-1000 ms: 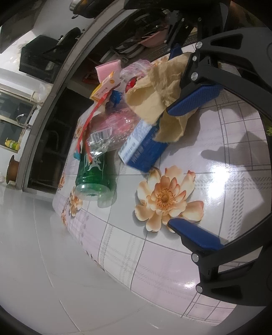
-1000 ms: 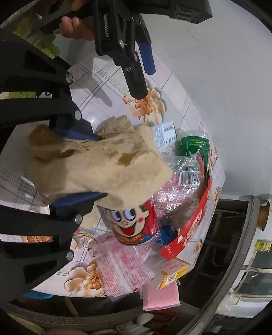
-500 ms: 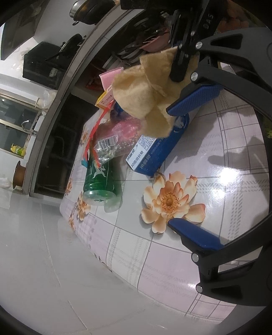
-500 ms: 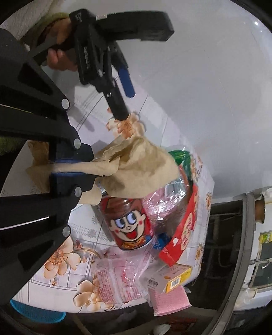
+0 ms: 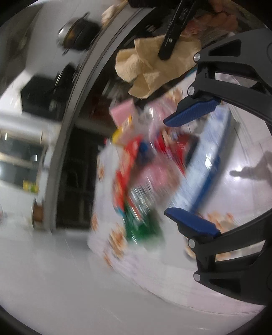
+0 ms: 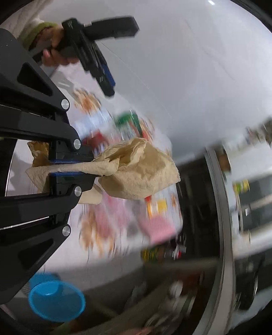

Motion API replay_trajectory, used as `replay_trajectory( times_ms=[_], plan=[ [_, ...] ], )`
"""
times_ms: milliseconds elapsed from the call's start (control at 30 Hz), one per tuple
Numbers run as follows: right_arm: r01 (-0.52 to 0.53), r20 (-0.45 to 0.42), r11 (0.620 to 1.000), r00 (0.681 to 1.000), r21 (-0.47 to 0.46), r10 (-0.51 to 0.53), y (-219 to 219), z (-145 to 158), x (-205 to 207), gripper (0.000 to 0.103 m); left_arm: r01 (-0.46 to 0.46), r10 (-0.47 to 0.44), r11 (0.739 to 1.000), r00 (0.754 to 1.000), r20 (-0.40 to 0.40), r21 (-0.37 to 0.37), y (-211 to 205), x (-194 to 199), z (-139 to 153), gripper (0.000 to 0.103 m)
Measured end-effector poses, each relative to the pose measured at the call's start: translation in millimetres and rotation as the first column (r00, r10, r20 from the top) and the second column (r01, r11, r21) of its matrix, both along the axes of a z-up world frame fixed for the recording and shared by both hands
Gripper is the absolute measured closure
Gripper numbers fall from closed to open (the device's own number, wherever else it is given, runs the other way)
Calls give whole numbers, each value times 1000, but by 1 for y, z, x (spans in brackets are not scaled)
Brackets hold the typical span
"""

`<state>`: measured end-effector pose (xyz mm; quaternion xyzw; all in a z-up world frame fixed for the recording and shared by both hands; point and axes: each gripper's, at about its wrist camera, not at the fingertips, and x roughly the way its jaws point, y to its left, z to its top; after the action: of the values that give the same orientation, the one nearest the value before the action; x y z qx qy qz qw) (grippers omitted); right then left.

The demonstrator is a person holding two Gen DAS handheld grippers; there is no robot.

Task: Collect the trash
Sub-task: 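Lift the tan wrapper with the right tool while the left tool grasps a clear plastic bag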

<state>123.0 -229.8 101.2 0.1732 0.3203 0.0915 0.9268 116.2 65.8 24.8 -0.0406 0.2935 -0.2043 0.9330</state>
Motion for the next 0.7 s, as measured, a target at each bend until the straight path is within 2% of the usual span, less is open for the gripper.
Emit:
replay_trajectory(
  times_ms=[67, 133, 200, 233, 300, 367, 400, 533, 667, 700],
  plan=[
    [72, -29, 997, 997, 9, -72, -21, -10, -4, 97, 88, -88, 995, 996, 17, 45, -27, 6, 7, 28],
    [119, -65, 992, 991, 39, -117, -40, -23, -5, 97, 172, -175, 979, 984, 19, 107, -54, 10, 9, 28],
    [145, -93, 988, 986, 60, -140, -53, -33, -1, 97, 258, -263, 945, 965, -3, 200, -87, 18, 7, 25],
    [156, -104, 985, 983, 67, -149, -58, -38, -1, 97, 306, -309, 923, 951, -24, 232, -101, 22, 5, 18],
    [174, -129, 981, 978, 87, -162, -66, -51, 0, 97, 373, -370, 877, 926, -71, 302, -129, 31, -2, 17],
    [186, -149, 977, 974, 108, -169, -73, -63, 5, 97, 412, -401, 837, 910, -109, 360, -154, 40, -9, 15],
    [192, -159, 974, 972, 119, -172, -76, -67, 8, 97, 436, -421, 809, 898, -129, 395, -168, 47, -14, 14],
    [210, -193, 964, 965, 165, -178, -93, -85, 16, 97, 462, -430, 713, 882, -191, 528, -210, 70, -38, 14],
    [223, -216, 955, 960, 198, -180, -107, -99, 20, 97, 476, -405, 642, 876, -261, 601, -233, 86, -64, 14],
    [227, -220, 952, 959, 207, -181, -110, -103, 21, 97, 477, -397, 616, 875, -276, 627, -239, 88, -71, 15]
  ],
)
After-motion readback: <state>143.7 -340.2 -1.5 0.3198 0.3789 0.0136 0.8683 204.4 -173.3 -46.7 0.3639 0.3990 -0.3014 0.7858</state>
